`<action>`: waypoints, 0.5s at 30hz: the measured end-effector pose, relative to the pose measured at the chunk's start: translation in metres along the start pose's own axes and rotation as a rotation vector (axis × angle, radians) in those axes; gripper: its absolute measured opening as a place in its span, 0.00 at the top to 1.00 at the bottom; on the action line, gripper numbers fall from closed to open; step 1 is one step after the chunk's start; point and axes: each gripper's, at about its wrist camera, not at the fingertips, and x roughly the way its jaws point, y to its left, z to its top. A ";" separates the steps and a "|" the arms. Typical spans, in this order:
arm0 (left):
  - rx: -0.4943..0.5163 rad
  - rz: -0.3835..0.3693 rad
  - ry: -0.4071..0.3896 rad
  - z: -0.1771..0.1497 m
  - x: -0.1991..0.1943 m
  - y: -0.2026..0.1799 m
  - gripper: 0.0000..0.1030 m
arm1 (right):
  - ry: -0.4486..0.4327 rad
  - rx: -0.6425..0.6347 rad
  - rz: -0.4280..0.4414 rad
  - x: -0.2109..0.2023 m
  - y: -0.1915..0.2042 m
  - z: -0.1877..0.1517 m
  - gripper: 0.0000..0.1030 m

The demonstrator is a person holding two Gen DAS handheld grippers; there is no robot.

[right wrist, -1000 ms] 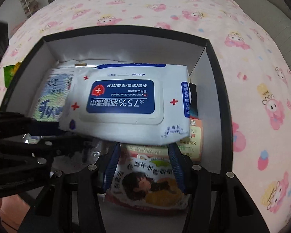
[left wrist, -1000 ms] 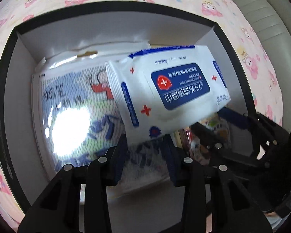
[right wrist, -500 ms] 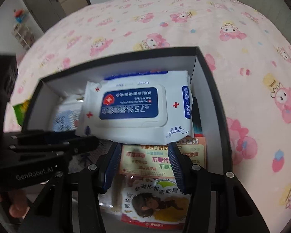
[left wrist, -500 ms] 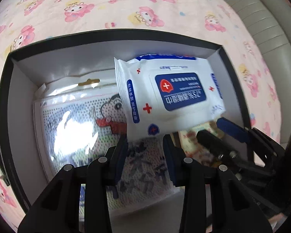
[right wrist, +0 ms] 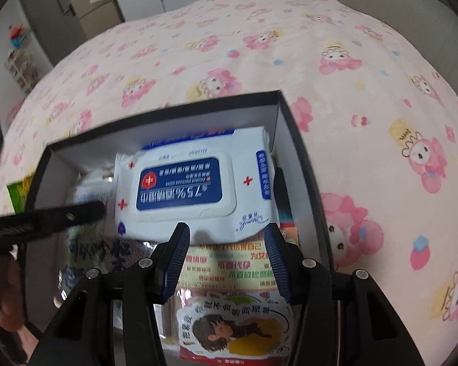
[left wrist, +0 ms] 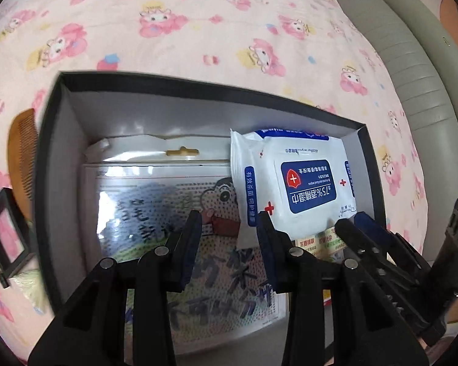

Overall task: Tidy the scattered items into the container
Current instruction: 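Lower the wipes pack onto the items in the box and open the left gripper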

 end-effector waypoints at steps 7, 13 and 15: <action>-0.027 -0.103 0.041 -0.001 0.030 -0.021 0.61 | -0.014 0.030 0.022 0.002 -0.002 0.005 0.54; 0.001 -0.092 0.031 -0.007 0.030 -0.034 0.61 | -0.023 0.045 -0.010 -0.002 -0.005 0.004 0.54; -0.018 -0.060 -0.021 -0.009 0.021 -0.029 0.61 | -0.025 0.039 -0.011 -0.002 -0.003 0.004 0.54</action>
